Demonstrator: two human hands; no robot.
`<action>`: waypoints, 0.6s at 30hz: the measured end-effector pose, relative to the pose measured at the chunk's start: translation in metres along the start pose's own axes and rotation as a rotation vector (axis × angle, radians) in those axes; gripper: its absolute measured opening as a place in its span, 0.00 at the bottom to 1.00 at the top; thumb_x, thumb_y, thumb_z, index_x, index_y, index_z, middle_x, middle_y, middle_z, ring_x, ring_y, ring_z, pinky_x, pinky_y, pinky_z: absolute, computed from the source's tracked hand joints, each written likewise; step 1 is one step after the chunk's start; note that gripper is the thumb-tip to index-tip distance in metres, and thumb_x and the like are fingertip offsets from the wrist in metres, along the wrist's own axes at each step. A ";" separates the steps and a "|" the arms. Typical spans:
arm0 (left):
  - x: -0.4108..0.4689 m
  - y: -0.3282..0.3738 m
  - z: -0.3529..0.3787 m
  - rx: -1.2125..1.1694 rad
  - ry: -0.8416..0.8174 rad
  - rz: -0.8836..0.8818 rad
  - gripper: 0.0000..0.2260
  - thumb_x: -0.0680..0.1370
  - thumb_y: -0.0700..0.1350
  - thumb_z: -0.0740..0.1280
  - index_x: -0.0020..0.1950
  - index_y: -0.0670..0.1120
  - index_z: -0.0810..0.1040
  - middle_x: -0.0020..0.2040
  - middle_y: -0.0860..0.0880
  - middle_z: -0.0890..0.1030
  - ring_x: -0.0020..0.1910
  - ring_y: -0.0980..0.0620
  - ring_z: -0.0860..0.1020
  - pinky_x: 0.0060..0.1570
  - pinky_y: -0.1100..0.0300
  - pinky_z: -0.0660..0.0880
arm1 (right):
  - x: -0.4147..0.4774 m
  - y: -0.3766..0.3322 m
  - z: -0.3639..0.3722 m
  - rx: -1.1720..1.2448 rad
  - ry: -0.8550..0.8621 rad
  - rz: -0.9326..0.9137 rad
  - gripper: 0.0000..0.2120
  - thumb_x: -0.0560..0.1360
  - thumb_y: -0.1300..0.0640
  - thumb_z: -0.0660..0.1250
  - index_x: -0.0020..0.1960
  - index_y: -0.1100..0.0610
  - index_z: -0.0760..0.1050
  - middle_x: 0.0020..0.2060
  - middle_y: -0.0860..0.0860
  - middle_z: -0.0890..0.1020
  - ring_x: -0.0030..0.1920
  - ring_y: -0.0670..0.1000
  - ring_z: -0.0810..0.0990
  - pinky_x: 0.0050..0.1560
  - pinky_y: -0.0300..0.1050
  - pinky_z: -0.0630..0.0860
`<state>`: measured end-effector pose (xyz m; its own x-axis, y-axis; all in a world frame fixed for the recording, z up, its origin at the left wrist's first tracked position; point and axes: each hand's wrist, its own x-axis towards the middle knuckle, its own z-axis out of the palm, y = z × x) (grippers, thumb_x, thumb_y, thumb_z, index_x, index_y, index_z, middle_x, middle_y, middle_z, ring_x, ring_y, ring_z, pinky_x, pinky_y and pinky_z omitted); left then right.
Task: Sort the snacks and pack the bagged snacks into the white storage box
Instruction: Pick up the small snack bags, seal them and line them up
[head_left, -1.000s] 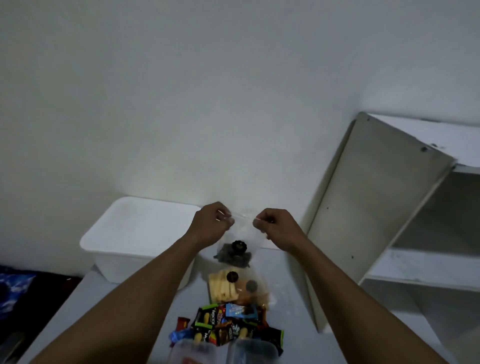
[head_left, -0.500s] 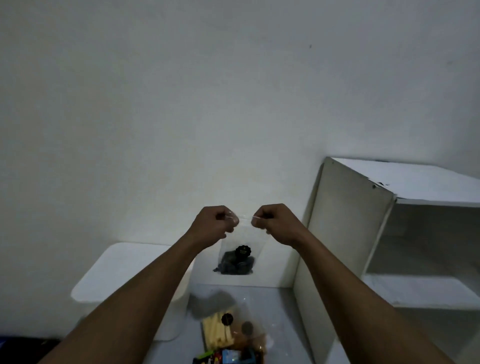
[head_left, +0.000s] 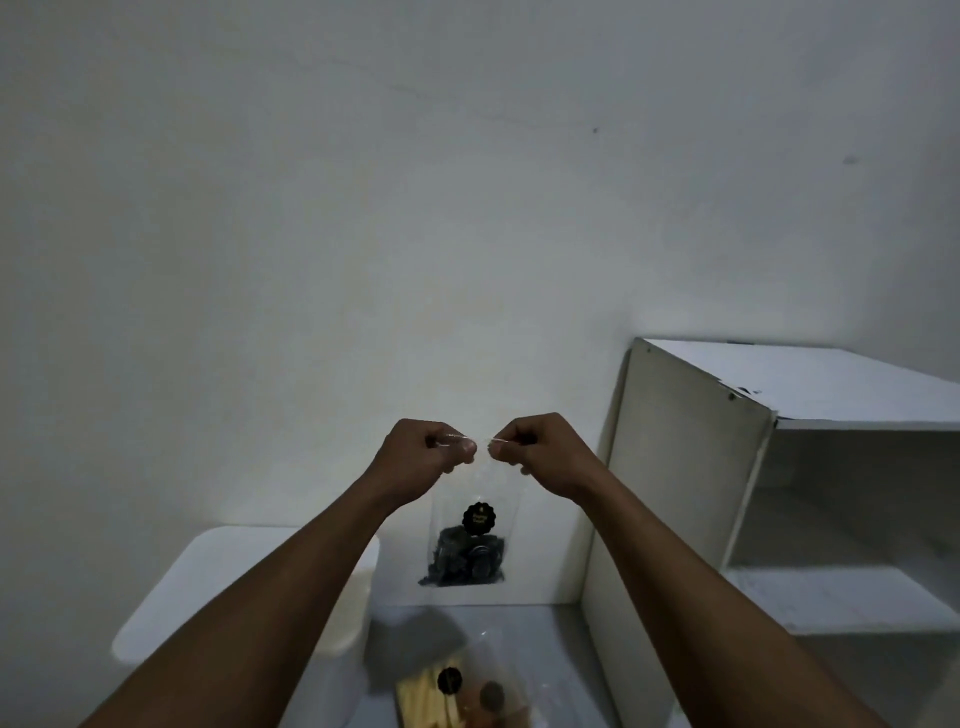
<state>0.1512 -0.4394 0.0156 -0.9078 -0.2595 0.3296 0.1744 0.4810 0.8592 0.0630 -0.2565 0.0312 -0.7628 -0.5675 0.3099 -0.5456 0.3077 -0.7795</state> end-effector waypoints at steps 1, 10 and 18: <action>0.004 0.002 -0.002 0.008 0.010 0.005 0.04 0.75 0.46 0.73 0.42 0.47 0.86 0.40 0.49 0.86 0.36 0.56 0.79 0.40 0.60 0.74 | 0.001 -0.001 -0.005 0.026 0.004 0.004 0.04 0.74 0.57 0.73 0.43 0.57 0.84 0.36 0.49 0.83 0.36 0.43 0.78 0.39 0.41 0.75; 0.002 -0.003 -0.007 -0.123 -0.014 -0.058 0.05 0.75 0.43 0.73 0.47 0.42 0.85 0.42 0.47 0.87 0.37 0.56 0.78 0.42 0.60 0.76 | -0.005 0.011 -0.005 0.096 0.056 0.037 0.05 0.74 0.63 0.72 0.40 0.63 0.83 0.32 0.55 0.83 0.33 0.49 0.79 0.39 0.44 0.78; 0.006 0.005 -0.004 -0.114 0.037 0.005 0.05 0.76 0.42 0.72 0.44 0.41 0.85 0.39 0.47 0.87 0.41 0.48 0.81 0.50 0.53 0.80 | -0.008 -0.002 -0.004 0.099 0.035 -0.001 0.05 0.76 0.59 0.70 0.45 0.61 0.82 0.37 0.53 0.84 0.37 0.47 0.81 0.43 0.46 0.81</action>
<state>0.1483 -0.4422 0.0233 -0.8926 -0.2890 0.3460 0.2230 0.3841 0.8960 0.0689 -0.2492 0.0325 -0.7752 -0.5397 0.3282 -0.5106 0.2296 -0.8286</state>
